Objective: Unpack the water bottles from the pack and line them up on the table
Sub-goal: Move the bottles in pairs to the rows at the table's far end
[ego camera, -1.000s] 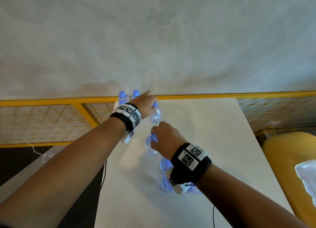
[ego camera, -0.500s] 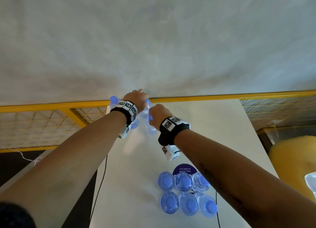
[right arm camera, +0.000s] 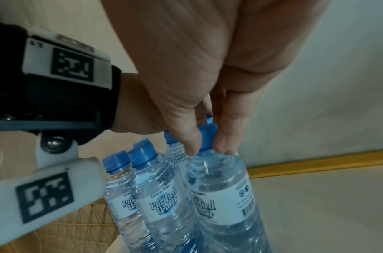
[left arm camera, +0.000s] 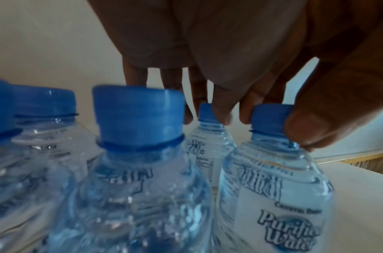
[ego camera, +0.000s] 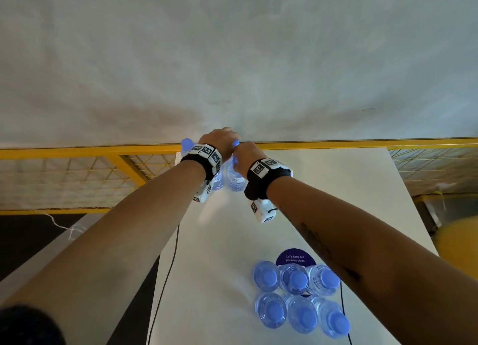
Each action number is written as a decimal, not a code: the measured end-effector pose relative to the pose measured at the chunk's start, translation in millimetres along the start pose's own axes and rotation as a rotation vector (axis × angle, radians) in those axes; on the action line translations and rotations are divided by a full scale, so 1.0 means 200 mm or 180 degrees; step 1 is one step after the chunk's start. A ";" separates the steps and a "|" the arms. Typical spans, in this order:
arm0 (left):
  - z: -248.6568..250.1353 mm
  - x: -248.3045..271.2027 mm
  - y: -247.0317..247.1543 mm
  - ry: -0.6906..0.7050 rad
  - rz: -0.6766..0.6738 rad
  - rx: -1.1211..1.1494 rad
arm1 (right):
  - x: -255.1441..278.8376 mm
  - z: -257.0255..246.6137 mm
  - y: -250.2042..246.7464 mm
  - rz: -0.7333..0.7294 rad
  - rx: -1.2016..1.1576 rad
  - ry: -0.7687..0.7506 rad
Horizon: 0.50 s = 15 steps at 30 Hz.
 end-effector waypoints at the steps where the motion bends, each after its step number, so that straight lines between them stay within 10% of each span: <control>1: 0.00 0.01 -0.01 -0.0005 -0.0004 0.0050 | -0.01 0.00 0.00 -0.0007 -0.0004 0.0009; 15: 0.01 0.14 -0.08 -0.0153 -0.0193 0.0588 | 0.08 -0.02 -0.03 -0.0074 -0.0702 0.0207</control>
Point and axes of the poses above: each hand's wrist, its own x-axis away from the middle knuckle, its own y-axis out of the palm, z = x × y, the point moved 2 cm from there along -x, towards the middle knuckle, and after that the axes turned 5 degrees about x, right-handed, at the moved point
